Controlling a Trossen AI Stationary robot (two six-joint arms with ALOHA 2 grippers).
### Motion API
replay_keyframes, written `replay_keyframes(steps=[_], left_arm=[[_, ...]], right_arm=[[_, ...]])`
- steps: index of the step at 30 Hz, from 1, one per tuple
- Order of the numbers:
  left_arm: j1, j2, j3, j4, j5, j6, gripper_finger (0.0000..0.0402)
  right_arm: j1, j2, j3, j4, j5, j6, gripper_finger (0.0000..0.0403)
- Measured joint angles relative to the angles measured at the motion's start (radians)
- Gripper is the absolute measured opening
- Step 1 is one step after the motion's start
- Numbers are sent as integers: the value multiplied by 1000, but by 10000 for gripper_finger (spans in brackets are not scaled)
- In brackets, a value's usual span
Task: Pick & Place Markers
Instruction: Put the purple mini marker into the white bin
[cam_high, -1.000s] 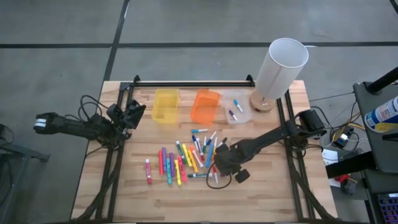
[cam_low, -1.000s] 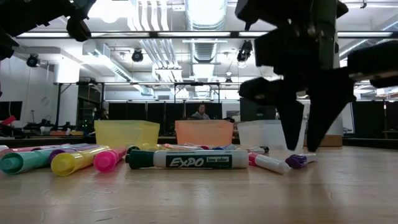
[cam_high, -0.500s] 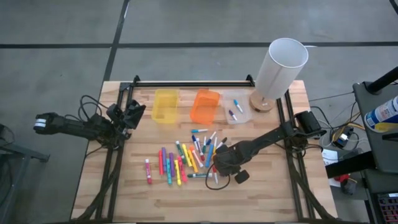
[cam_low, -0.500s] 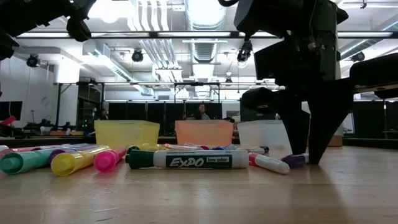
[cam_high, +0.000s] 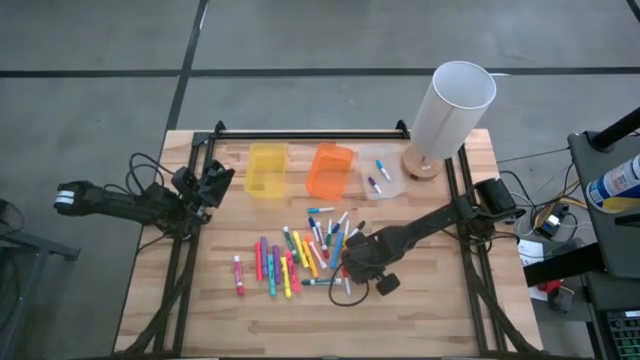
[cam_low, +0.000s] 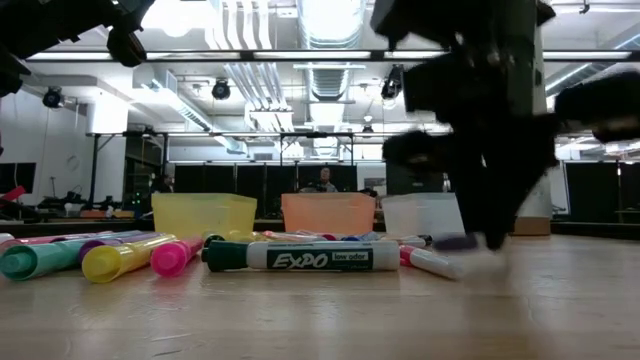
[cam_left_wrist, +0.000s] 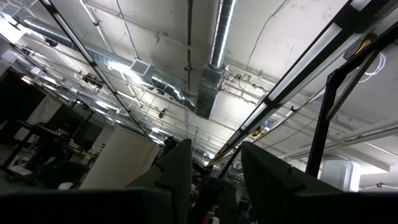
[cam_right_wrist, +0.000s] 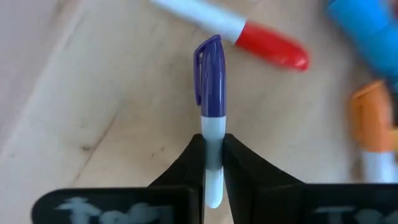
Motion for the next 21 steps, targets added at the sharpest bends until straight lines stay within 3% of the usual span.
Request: replay_keyframes(steps=[7,21], left_arm=[[0,0,0,0,0,-2,133],[1,6,0,0,0,-11,133]], right_arm=[[-3,-37,97,-100,92,-12,29],[-92,-118,173,-229,150,-31,29]])
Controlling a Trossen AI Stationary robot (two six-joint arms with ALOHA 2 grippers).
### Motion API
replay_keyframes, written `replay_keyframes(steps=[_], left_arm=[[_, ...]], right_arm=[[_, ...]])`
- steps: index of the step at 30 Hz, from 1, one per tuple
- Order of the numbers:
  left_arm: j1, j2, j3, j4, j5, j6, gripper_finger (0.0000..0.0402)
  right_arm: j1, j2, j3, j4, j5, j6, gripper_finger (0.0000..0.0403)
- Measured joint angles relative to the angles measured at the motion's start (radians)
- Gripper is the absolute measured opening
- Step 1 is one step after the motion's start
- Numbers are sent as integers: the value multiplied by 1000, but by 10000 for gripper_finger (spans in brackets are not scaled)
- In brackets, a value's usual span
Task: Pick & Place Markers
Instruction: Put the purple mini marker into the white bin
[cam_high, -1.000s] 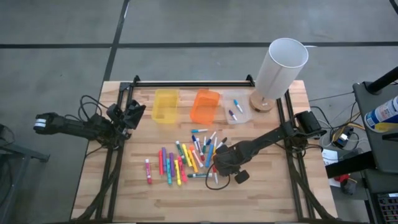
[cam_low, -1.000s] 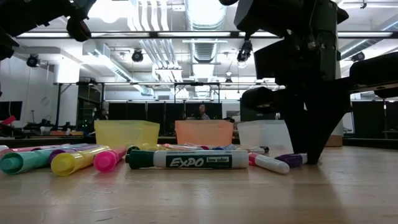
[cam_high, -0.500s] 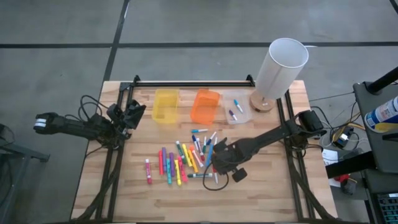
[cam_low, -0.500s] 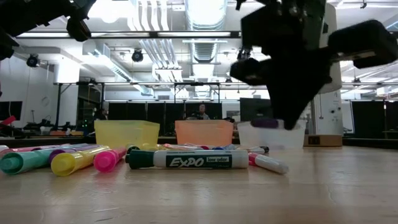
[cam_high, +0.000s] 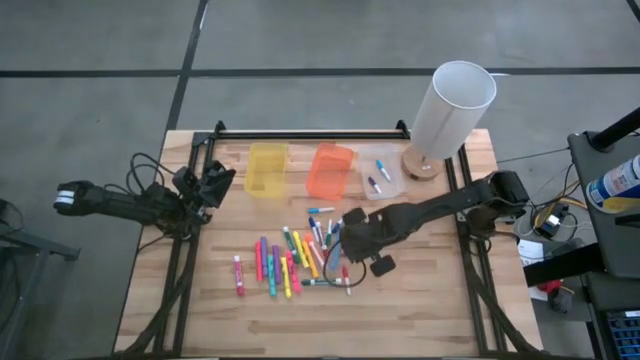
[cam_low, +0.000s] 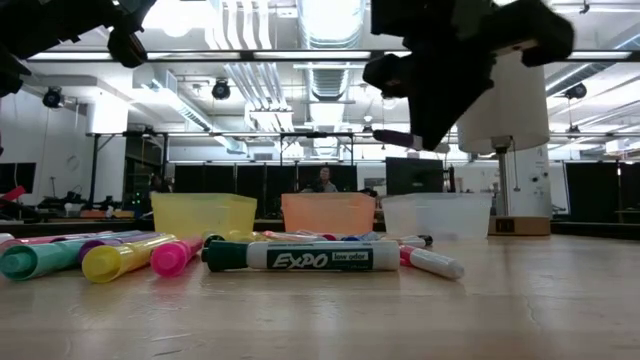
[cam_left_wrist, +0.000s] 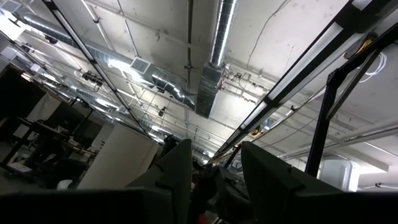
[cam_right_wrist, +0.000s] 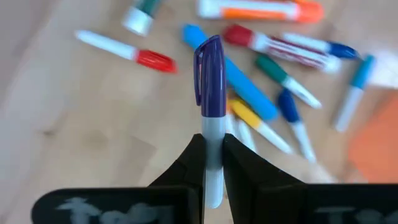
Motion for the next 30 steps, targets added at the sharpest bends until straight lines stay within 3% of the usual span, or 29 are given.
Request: replay_keyframes(steps=[16,30], left_arm=[[-1,1,0,0,0,-2,133],[-1,1,0,0,0,-16,133]], right_arm=[[-223,-86,-17,-58,31,23,29],[-525,-89,-43,-87,51,99,29]])
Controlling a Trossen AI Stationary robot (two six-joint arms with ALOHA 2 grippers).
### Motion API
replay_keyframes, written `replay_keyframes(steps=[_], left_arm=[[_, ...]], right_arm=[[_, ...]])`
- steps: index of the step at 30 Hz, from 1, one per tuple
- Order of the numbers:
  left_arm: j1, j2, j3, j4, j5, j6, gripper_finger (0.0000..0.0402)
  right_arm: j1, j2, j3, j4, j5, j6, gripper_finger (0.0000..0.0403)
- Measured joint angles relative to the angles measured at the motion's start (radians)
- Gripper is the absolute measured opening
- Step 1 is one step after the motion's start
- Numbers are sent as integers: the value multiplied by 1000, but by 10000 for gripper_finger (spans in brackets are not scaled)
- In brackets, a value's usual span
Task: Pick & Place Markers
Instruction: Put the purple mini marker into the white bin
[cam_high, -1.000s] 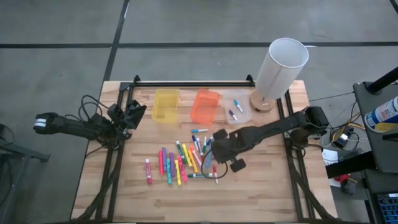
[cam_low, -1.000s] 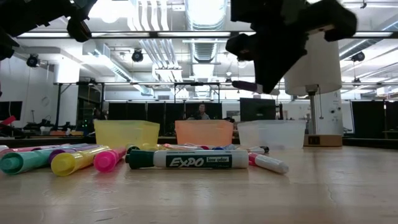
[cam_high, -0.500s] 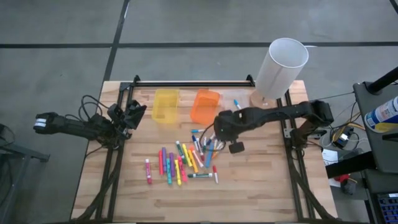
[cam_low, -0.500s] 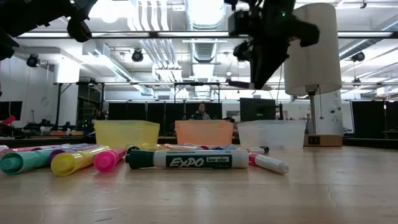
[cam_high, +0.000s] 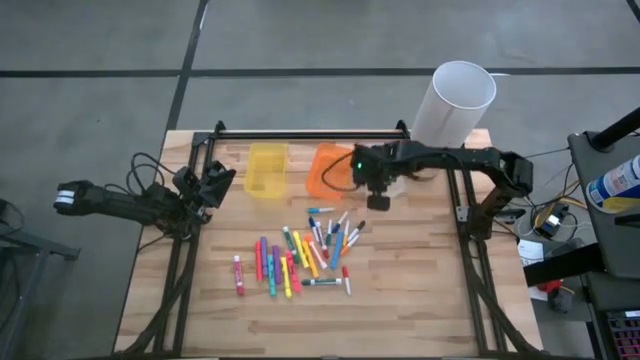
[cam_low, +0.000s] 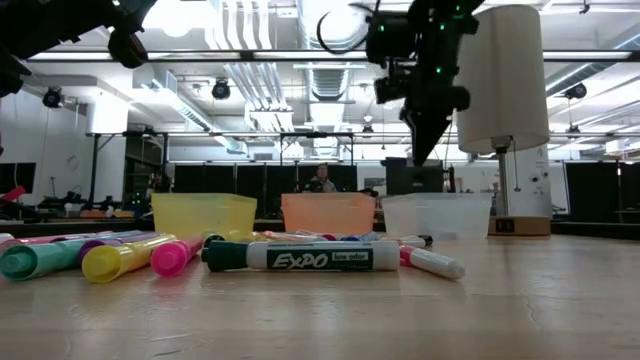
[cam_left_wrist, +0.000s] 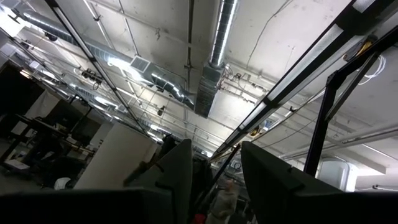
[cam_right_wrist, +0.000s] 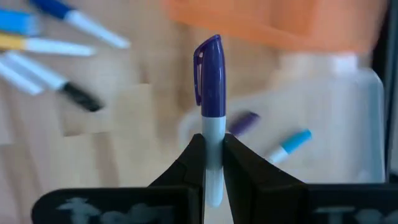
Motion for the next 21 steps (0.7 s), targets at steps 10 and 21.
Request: replay_keyframes(steps=[10,21], left_arm=[[0,0,5,8,0,-46,133],[0,0,5,49,0,11,133]], right_arm=[[-214,10,-11,49,0,209,29],[-230,92,-21,113,-3,371,29]])
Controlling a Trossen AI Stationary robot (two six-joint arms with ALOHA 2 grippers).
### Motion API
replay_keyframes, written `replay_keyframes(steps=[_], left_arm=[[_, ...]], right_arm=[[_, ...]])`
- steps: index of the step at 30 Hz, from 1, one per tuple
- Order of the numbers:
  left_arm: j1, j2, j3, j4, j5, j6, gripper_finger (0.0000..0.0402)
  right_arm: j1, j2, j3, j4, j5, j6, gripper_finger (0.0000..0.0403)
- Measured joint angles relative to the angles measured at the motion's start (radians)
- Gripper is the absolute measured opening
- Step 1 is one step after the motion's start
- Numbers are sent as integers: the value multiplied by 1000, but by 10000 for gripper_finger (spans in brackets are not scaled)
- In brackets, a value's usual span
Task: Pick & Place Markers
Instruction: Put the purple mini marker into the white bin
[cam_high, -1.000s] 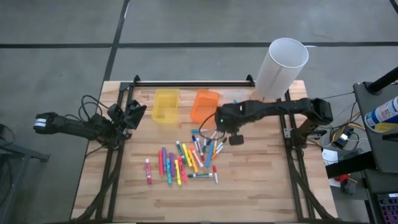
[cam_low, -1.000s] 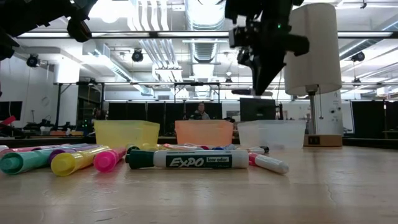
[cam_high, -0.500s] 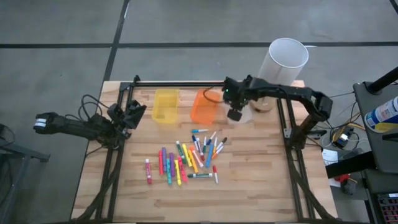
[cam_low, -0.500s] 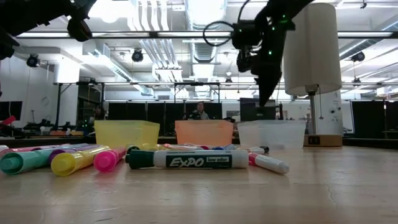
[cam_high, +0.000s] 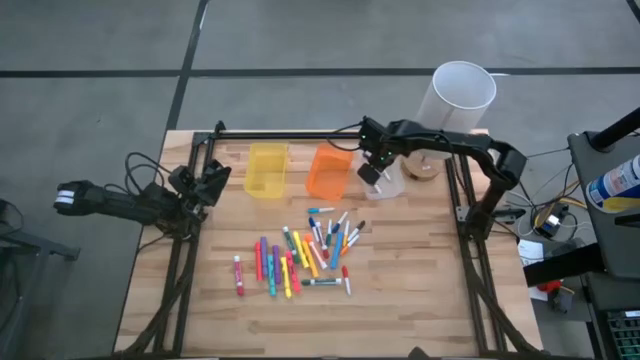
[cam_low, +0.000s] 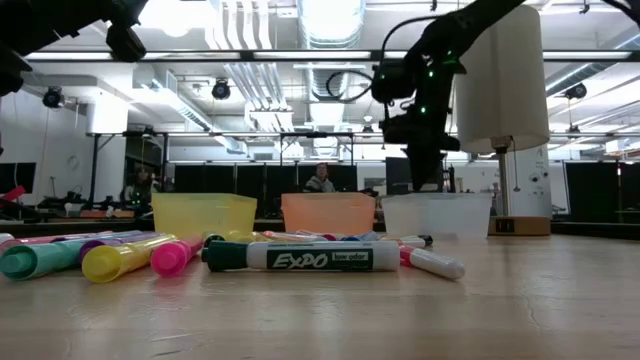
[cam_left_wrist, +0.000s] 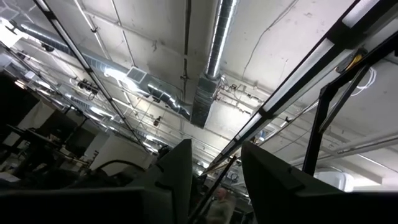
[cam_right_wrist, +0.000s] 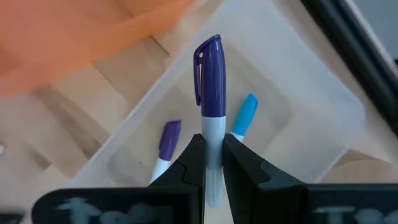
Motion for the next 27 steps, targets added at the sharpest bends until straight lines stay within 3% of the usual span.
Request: replay_keyframes(steps=[6,13,20,27], left_arm=[[0,0,0,5,12,-5,133],[1,0,0,4,113,-46,133],[0,4,-1,-2,136,-40,133],[0,5,-5,-12,156,-53,133]], right_arm=[[0,47,-18,0,1,84,29],[5,52,-67,0,3,144,31],[5,52,-96,42,82,193,79],[11,40,-89,26,73,191,120]])
